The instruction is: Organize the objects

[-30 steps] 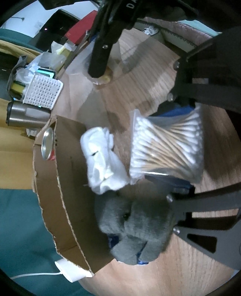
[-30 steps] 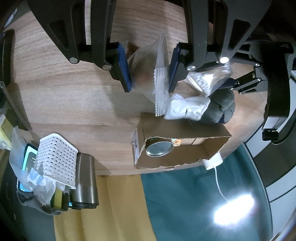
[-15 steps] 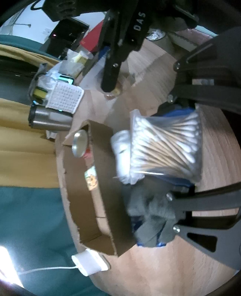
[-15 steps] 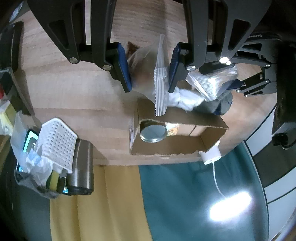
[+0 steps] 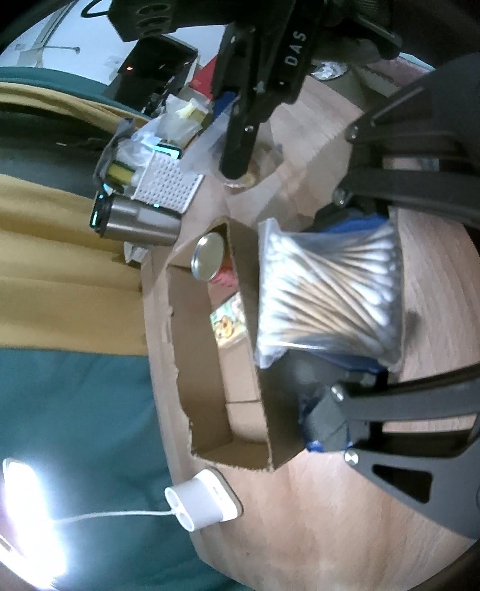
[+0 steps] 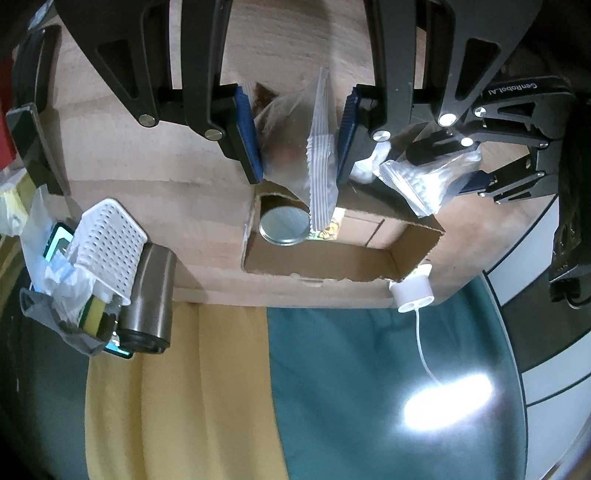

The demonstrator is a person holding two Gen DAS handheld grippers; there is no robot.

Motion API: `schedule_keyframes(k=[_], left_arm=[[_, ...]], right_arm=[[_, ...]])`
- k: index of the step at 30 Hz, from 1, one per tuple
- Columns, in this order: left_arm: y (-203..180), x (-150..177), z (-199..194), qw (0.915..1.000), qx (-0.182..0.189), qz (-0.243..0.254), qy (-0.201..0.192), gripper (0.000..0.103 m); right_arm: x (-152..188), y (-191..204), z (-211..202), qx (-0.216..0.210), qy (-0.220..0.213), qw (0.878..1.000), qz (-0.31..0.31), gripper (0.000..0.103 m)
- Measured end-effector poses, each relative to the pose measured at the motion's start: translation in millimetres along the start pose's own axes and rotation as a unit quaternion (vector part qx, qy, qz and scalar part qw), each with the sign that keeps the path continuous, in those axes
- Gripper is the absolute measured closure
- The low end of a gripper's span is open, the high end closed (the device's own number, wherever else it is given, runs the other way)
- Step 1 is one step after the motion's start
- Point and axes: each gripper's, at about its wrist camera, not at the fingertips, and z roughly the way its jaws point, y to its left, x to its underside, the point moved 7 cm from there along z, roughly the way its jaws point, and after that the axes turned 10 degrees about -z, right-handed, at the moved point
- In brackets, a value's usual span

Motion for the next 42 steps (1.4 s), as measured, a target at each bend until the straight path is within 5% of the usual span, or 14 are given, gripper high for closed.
schedule_keyframes(k=[19,42], left_arm=[[40,-40,-7,0.9987,-0.013,-0.031,-0.038,0.051],[55,-81,31,0.9978,-0.026,-0.048,-0.038,0.051]], right_arm=[[-47,17,14,-0.004,-0.006,0.999,-0.043,0.062],[-81,-6,56,-0.014,0.001,0.999,-0.047,0.062]])
